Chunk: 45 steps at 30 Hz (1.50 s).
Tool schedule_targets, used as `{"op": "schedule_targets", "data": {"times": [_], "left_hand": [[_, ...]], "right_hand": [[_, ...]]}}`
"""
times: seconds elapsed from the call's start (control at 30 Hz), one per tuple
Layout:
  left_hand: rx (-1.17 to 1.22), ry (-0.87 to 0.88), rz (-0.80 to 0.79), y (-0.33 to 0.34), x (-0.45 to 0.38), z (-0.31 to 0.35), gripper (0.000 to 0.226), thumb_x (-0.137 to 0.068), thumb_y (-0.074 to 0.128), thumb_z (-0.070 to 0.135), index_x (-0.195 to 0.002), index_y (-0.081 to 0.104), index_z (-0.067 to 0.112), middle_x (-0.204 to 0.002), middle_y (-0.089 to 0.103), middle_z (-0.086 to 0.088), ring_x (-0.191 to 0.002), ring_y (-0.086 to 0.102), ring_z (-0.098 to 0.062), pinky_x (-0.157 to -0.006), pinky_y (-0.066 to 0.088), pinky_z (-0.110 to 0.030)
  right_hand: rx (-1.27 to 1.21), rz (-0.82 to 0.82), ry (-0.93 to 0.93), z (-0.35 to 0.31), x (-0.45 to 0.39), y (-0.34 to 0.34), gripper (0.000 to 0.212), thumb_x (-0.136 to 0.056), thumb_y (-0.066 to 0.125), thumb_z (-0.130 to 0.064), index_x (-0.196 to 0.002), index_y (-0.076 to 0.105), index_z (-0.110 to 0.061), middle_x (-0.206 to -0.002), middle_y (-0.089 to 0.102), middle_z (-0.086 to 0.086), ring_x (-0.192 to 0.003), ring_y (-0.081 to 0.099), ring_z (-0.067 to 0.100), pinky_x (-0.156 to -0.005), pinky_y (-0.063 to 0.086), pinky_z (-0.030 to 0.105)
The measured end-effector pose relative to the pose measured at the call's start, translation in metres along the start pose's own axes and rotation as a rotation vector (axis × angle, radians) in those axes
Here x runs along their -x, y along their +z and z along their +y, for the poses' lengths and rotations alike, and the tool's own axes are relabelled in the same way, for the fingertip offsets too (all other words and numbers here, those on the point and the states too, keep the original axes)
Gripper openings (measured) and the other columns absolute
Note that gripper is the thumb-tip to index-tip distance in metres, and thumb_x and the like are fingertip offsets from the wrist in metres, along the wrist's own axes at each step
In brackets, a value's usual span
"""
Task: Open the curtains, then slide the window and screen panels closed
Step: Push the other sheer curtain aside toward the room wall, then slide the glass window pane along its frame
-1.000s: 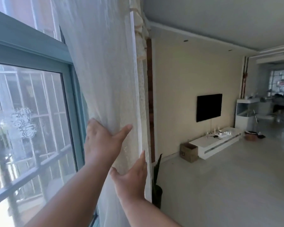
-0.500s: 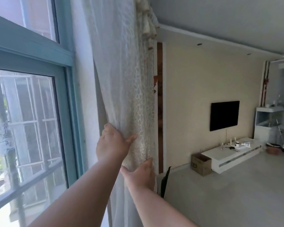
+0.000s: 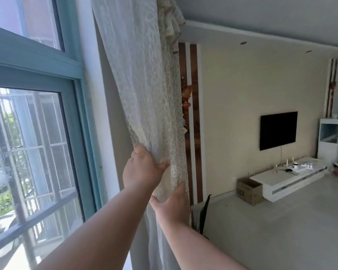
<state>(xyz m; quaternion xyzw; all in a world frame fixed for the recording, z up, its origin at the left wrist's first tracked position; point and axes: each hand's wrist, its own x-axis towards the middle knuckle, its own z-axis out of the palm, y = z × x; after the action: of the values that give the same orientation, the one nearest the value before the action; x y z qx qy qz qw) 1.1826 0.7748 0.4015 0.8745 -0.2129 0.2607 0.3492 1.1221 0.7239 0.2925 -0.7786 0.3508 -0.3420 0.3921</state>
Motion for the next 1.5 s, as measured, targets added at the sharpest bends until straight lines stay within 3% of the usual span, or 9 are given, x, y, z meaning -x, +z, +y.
{"op": "schedule_targets", "data": {"times": [0.17,0.3,0.47,0.57,0.73,0.9,1.03,1.3,1.5], "left_hand": [[-0.016,0.015,-0.010,-0.013,0.013,-0.001,0.096,-0.073,0.081,0.082,-0.128,0.044,0.013,-0.128,0.068,-0.011,-0.117,0.071,-0.037,-0.077,0.050,-0.040],[-0.004,0.016,-0.056,-0.025,0.025,-0.009,0.102,-0.074,0.078,0.084,-0.139,0.044,0.013,-0.135,0.062,-0.009,-0.128,0.063,-0.034,-0.100,0.055,-0.047],[-0.048,-0.023,-0.121,-0.051,0.041,-0.032,0.124,-0.062,0.058,0.106,-0.145,0.042,0.016,-0.142,0.055,-0.004,-0.138,0.052,-0.031,-0.113,0.043,-0.051],[-0.016,-0.043,-0.134,-0.070,0.047,-0.047,0.140,-0.050,0.050,0.114,-0.152,0.038,0.018,-0.149,0.051,-0.004,-0.143,0.048,-0.032,-0.116,0.040,-0.052],[-0.063,-0.023,-0.139,-0.108,0.065,-0.077,0.157,-0.050,0.046,0.114,-0.172,0.015,0.021,-0.179,0.029,-0.004,-0.166,0.024,-0.029,-0.131,0.027,-0.055],[-0.136,-0.018,-0.127,-0.159,0.090,-0.112,0.141,-0.063,0.059,0.105,-0.171,0.016,0.025,-0.176,0.031,-0.006,-0.162,0.030,-0.033,-0.128,0.030,-0.057],[-0.181,-0.003,-0.130,-0.199,0.114,-0.140,0.132,-0.070,0.067,0.097,-0.170,0.016,0.028,-0.176,0.029,-0.005,-0.162,0.029,-0.034,-0.128,0.029,-0.057],[-0.365,0.075,-0.135,-0.277,0.167,-0.191,0.122,-0.079,0.068,0.089,-0.170,0.020,0.024,-0.171,0.037,-0.006,-0.157,0.035,-0.032,-0.128,0.031,-0.053],[-0.520,0.156,-0.119,-0.321,0.189,-0.206,0.105,-0.083,0.070,0.084,-0.164,0.038,0.025,-0.161,0.051,-0.006,-0.145,0.050,-0.032,-0.117,0.044,-0.051]], "right_hand": [[0.062,0.020,-0.041,-0.001,0.019,-0.002,0.140,-0.074,0.083,-0.081,-0.177,0.012,-0.017,-0.169,0.046,0.013,-0.156,0.045,0.033,-0.125,0.046,0.047],[0.033,0.017,-0.083,0.000,0.037,-0.005,0.140,-0.073,0.087,-0.077,-0.177,0.012,-0.019,-0.168,0.045,0.014,-0.156,0.043,0.033,-0.125,0.044,0.049],[-0.068,-0.026,-0.119,-0.001,0.062,-0.009,0.142,-0.076,0.088,-0.074,-0.178,0.004,-0.022,-0.177,0.029,0.013,-0.163,0.028,0.034,-0.132,0.033,0.051],[-0.139,-0.002,-0.179,-0.005,0.084,-0.009,0.141,-0.078,0.090,-0.068,-0.178,0.000,-0.025,-0.182,0.016,0.006,-0.166,0.018,0.032,-0.131,0.035,0.052],[-0.181,0.062,-0.336,-0.012,0.131,-0.001,0.131,-0.080,0.094,-0.055,-0.177,0.012,-0.021,-0.183,0.014,0.001,-0.166,0.016,0.025,-0.122,0.037,0.041],[-0.250,-0.075,-0.357,-0.024,0.177,0.019,0.120,-0.082,0.092,-0.051,-0.175,0.022,-0.020,-0.179,0.028,0.009,-0.164,0.027,0.029,-0.121,0.035,0.042],[-0.257,-0.160,-0.307,-0.036,0.214,0.036,0.117,-0.083,0.092,-0.051,-0.174,0.027,-0.016,-0.179,0.032,0.014,-0.165,0.029,0.034,-0.129,0.034,0.055],[-0.304,-0.362,-0.262,-0.062,0.305,0.075,0.113,-0.083,0.095,-0.043,-0.172,0.033,-0.010,-0.175,0.039,0.017,-0.164,0.034,0.038,-0.132,0.031,0.061],[-0.396,-0.411,-0.267,-0.078,0.359,0.094,0.109,-0.082,0.099,-0.029,-0.169,0.037,-0.004,-0.168,0.047,0.024,-0.158,0.042,0.041,-0.130,0.033,0.054]]}}
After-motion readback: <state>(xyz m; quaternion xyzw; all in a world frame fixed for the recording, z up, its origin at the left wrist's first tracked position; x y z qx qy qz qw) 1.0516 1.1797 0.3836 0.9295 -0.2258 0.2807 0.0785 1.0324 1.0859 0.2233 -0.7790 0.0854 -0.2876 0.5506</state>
